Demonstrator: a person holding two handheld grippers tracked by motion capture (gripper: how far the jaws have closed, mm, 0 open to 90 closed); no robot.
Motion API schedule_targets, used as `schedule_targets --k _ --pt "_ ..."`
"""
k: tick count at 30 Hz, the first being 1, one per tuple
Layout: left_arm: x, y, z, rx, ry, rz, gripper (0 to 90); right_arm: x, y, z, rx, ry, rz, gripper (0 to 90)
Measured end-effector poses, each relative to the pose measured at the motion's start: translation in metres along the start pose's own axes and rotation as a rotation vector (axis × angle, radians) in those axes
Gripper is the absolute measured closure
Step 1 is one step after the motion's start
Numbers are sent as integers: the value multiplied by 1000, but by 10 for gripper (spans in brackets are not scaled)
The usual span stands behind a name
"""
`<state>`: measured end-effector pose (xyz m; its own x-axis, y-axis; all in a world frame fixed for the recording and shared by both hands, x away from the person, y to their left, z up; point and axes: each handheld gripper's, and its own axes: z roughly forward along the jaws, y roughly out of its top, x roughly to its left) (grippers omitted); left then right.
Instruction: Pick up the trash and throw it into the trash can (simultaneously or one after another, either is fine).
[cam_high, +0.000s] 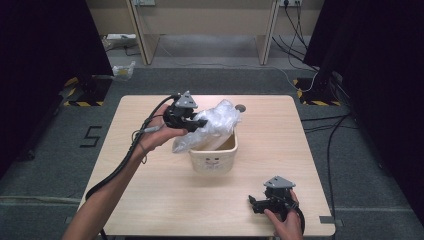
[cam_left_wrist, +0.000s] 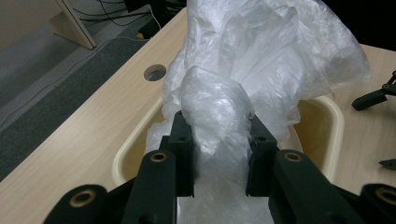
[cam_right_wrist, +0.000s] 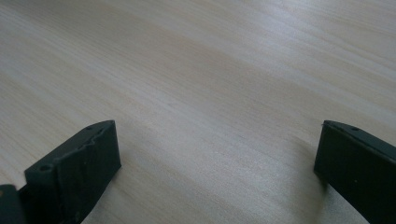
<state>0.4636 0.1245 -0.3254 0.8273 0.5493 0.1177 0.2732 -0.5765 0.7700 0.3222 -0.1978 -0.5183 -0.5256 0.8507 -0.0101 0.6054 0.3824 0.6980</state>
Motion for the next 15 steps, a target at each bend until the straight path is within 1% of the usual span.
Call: schedule_targets --k 6,10,15 --pt "4 -1 20 49 -16 -18 695 0 0 0 1 2 -6 3" --pt "6 -1 27 71 -24 -24 695 0 0 0 1 2 -5 3" --pt "7 -3 36 113 -27 -18 696 0 0 0 2 3 -3 3"
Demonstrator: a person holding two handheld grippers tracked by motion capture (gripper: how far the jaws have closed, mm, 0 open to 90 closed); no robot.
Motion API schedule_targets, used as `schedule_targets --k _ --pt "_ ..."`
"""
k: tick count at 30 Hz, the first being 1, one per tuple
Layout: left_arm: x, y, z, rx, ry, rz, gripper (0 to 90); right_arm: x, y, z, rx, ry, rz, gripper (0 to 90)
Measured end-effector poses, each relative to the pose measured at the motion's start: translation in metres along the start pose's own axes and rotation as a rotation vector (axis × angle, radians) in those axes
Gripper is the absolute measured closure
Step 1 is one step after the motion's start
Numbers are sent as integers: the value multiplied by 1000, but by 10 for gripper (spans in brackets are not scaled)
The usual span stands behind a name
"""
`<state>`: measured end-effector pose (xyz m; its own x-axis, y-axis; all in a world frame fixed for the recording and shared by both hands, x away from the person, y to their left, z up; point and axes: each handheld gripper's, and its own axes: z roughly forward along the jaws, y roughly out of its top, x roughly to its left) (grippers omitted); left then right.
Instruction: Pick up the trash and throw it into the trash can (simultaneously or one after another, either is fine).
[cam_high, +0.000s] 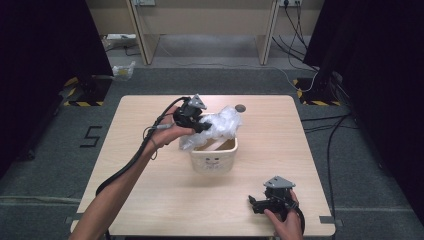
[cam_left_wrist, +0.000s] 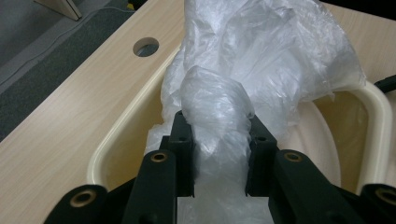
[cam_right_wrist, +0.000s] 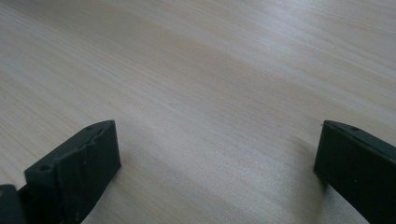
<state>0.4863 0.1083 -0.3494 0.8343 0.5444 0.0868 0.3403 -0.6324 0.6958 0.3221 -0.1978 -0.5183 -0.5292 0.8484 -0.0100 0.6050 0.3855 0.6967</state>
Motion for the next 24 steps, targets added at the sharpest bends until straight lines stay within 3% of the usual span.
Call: schedule_targets --k 8,24 --pt "1 -2 17 56 -16 -7 701 0 0 0 2 -1 -3 3" --pt "7 -8 41 125 1 -42 709 0 0 0 2 3 -4 3"
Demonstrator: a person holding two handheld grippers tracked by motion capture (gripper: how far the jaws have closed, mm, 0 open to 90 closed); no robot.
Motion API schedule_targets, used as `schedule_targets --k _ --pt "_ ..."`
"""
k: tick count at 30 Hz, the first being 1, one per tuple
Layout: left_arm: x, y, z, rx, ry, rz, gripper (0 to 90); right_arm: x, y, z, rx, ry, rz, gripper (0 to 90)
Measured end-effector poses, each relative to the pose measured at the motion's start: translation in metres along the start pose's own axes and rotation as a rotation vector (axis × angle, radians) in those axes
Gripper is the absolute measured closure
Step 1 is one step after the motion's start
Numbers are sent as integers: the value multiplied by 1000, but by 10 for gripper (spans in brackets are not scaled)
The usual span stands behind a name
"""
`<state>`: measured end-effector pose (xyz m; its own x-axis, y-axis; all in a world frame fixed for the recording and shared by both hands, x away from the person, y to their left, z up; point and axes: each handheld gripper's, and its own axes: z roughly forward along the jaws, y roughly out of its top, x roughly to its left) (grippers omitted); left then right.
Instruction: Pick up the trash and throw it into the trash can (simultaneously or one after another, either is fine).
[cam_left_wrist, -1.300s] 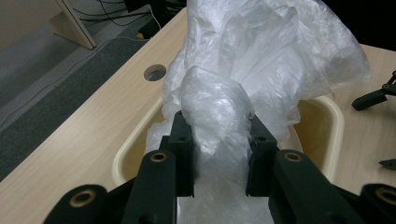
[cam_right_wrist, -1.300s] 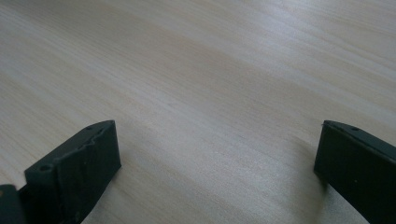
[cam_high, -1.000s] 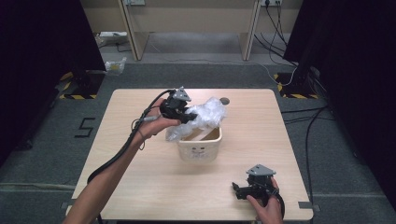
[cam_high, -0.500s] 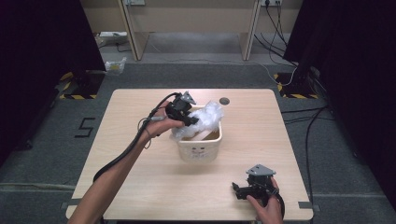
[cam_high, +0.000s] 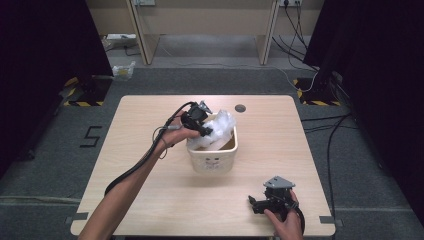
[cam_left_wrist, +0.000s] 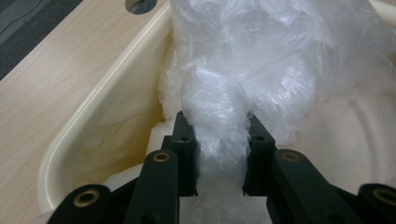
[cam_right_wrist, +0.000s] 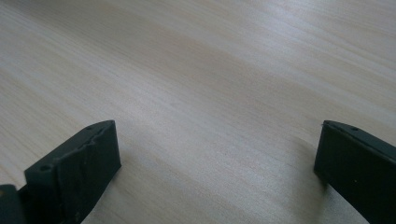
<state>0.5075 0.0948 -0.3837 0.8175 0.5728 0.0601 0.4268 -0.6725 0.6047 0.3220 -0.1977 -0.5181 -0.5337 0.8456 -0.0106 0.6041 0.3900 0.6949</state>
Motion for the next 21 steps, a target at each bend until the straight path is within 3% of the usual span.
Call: schedule_targets --k 12,15,21 --pt "-4 0 1 8 44 30 689 0 0 0 0 -1 -3 4" --pt "-5 -1 -3 -3 53 39 635 0 0 0 0 1 -1 4" --pt "-2 -3 -16 -70 54 3 451 0 0 0 0 0 -3 3"
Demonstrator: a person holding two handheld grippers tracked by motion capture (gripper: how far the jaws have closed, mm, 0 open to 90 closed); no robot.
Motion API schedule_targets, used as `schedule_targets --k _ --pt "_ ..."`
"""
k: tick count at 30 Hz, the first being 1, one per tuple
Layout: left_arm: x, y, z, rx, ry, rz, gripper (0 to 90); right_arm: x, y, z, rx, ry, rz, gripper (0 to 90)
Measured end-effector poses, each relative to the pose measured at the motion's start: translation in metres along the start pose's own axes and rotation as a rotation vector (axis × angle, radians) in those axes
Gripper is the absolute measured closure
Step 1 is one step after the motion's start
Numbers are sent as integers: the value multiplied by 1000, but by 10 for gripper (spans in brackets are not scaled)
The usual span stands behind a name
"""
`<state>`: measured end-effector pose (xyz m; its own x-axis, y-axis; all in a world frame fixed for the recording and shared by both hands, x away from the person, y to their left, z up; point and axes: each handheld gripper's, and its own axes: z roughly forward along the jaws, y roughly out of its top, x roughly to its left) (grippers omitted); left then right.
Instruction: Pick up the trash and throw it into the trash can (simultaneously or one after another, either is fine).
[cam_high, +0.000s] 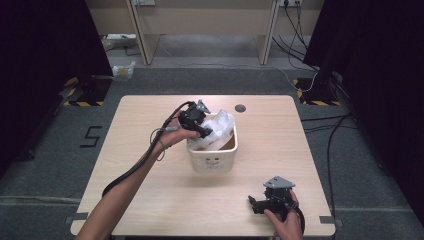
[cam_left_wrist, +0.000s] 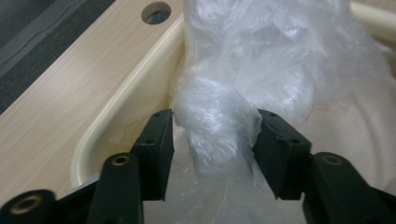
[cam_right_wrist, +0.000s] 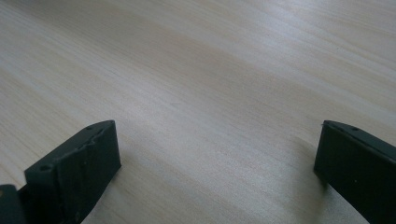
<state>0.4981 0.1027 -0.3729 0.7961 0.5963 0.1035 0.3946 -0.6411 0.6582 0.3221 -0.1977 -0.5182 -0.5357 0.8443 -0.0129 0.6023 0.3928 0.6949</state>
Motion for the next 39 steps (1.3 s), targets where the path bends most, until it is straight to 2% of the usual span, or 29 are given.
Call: schedule_targets --k 6,12,19,29,39 --pt "3 1 -23 -65 -7 -24 383 0 0 0 -1 1 2 3" --pt "6 -3 -45 -99 -1 -30 361 0 0 0 -2 1 1 4" --pt "11 -14 -58 -132 1 -62 336 0 0 0 -3 0 0 4" --pt "16 -36 -75 -172 2 -98 278 0 0 0 -3 -1 0 4" --pt "22 -69 -90 -214 18 -141 235 0 0 0 -2 0 -1 3"
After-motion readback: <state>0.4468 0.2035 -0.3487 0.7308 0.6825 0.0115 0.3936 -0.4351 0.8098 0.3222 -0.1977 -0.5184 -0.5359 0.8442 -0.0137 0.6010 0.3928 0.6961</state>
